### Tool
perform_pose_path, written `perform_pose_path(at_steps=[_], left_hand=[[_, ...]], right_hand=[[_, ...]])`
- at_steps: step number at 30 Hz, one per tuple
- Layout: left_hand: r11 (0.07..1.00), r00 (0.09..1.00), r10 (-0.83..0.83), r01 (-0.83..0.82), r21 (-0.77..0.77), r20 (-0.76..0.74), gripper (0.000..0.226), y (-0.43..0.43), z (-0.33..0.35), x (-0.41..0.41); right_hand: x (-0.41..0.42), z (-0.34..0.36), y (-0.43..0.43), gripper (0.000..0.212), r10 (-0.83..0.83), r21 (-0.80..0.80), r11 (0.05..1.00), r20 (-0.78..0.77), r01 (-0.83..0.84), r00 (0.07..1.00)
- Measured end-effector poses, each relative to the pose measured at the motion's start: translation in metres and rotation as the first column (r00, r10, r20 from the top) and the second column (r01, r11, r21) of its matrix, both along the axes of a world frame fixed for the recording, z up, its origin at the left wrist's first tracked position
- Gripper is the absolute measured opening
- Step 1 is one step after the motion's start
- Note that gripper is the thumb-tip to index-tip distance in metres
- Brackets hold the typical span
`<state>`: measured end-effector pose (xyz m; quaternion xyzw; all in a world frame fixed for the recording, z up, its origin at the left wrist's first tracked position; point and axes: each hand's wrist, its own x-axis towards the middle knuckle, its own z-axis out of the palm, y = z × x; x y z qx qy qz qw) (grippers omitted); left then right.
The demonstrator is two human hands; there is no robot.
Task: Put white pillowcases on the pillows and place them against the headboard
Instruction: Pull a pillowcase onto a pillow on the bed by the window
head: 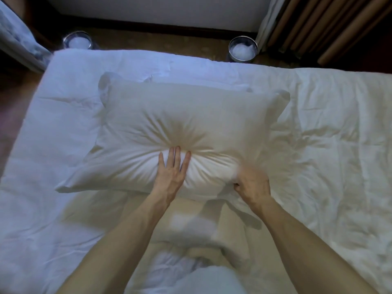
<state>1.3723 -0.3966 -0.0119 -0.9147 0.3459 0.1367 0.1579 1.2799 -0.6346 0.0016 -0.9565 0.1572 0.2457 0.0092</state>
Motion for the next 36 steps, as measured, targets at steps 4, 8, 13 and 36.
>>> perform_pose_path(at_steps=[4,8,13,36], left_hand=[[0.968,0.952,-0.235,0.247,-0.041,0.196,0.066,0.026,0.003,0.031],[0.990,0.992,-0.029,0.045,-0.131,0.121,0.081,0.047,0.021,0.040],[0.883,0.921,0.377,-0.389,-0.262,-0.096,0.079,0.074,0.018,-0.004],[-0.536,-0.014,0.166,-0.841,-0.078,-0.986,0.033,0.089,0.026,-0.090]], right_hand=[[0.009,0.017,-0.008,0.026,-0.002,0.060,0.998,0.114,-0.005,0.994],[0.012,0.037,-0.001,0.022,0.239,0.064,0.965,0.179,-0.254,0.954],[0.006,0.064,0.004,0.027,0.377,0.049,0.922,0.118,-0.384,0.919],[-0.177,0.131,0.089,0.037,0.034,0.147,0.988,0.073,-0.044,0.997]])
